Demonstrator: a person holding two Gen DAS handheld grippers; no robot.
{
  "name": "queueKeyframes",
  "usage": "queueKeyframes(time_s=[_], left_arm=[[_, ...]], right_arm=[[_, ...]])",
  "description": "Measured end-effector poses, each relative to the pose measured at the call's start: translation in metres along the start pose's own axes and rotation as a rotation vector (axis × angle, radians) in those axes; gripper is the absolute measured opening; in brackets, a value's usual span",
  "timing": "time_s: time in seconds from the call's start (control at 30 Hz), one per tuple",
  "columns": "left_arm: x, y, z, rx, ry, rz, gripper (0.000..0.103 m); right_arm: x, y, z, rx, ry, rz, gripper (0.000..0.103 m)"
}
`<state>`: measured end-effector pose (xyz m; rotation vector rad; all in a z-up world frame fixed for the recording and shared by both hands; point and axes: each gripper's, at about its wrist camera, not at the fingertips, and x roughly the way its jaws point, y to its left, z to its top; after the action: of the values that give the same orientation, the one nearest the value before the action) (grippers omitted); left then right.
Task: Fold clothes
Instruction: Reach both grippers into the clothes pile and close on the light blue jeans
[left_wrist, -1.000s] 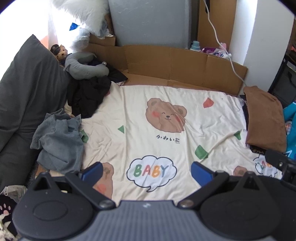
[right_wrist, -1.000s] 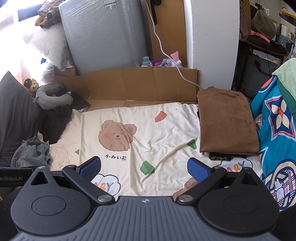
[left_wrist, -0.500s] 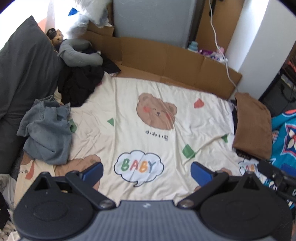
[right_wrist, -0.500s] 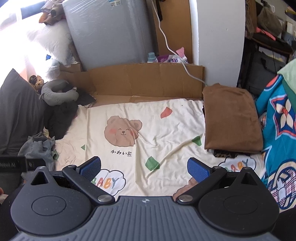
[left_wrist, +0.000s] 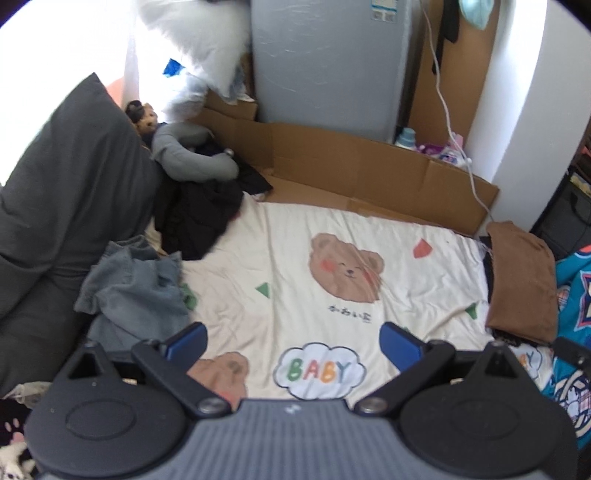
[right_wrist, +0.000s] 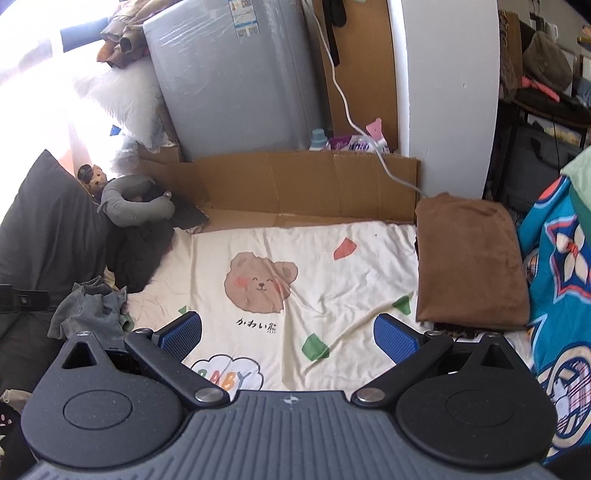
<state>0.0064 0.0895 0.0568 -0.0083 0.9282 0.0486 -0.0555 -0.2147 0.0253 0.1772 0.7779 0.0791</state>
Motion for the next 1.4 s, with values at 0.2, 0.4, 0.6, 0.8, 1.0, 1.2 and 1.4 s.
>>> queueKeyframes(time_s=[0.2, 0.4, 0.6, 0.8, 1.0, 1.2, 1.4], left_arm=[[-0.007, 0.052, 0.006, -0.064, -0.019, 0.051, 0.096], [-0.013, 0.103, 0.011, -0.128, -0.037, 0.101, 0.094], [0.008, 0.143, 0.012, -0.18, -0.017, 0.147, 0.089], [0.03, 0.166, 0.008, -0.196, -0.009, 0.177, 0.089], [0.067, 0.187, 0.003, -0.205, 0.037, 0.202, 0.084], [0.099, 0.214, -0.001, -0.217, 0.044, 0.226, 0.084], [0.154, 0.253, -0.021, -0.301, 0.105, 0.268, 0.084]], right_arm=[[-0.009, 0.006, 0.006, -0.059, -0.066, 0.004, 0.102], [0.002, 0.007, 0.011, -0.057, -0.109, 0.01, 0.1], [0.023, 0.004, 0.016, -0.023, -0.104, 0.058, 0.09], [0.053, 0.001, 0.022, 0.008, -0.066, 0.148, 0.084], [0.101, 0.006, 0.022, 0.016, -0.01, 0.228, 0.077], [0.159, 0.021, 0.01, 0.03, 0.055, 0.304, 0.074], [0.227, 0.044, -0.017, 0.052, 0.127, 0.37, 0.063]])
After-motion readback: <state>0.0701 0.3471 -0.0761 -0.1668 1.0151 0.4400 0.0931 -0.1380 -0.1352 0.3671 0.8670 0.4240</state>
